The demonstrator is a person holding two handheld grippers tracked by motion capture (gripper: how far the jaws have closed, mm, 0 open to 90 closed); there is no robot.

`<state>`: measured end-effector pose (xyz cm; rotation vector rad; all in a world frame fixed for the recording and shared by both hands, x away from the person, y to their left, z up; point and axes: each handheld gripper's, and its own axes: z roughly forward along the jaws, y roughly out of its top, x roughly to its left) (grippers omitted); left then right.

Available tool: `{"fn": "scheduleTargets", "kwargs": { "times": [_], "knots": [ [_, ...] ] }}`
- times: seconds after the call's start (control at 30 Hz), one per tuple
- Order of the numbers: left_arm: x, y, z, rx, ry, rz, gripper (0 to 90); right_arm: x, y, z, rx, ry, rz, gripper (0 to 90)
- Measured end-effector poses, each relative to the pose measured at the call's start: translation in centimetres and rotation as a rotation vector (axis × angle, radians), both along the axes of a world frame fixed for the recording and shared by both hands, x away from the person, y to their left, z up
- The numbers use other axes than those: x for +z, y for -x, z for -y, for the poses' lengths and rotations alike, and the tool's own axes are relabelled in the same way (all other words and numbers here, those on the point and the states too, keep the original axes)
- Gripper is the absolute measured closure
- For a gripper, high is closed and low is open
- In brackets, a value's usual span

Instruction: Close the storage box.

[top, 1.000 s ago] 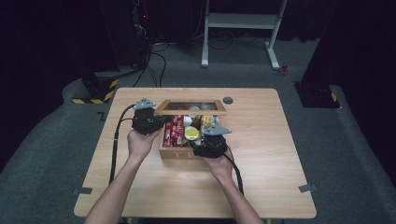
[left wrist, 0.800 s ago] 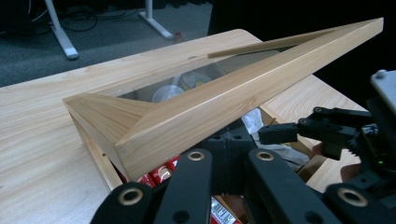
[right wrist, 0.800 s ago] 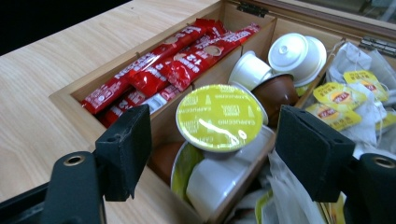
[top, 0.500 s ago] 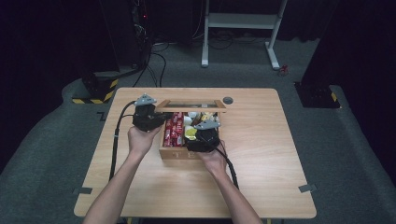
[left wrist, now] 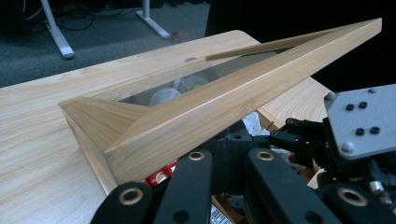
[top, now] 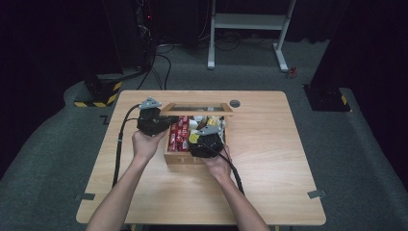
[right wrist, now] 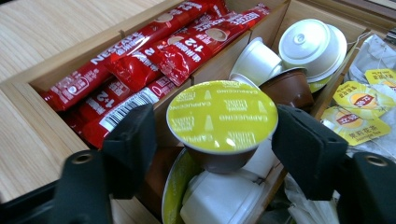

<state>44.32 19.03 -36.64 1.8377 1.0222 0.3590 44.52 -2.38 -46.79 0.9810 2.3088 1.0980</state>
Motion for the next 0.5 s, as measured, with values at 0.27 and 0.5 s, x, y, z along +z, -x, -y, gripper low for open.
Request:
{"fn": "scheduleTargets", "kwargs": {
  "times": [0.27,0.5],
  "knots": [
    [0.00,-0.02,-0.01,-0.003,-0.003,-0.003,90.0,-0.43,-0.09,-0.53,0.009,0.024,0.001,32.6],
    [0.01,0.00,-0.04,-0.004,-0.005,-0.004,90.0,-0.39,-0.22,-0.59,0.000,0.017,0.008,29.6]
  ]
}}
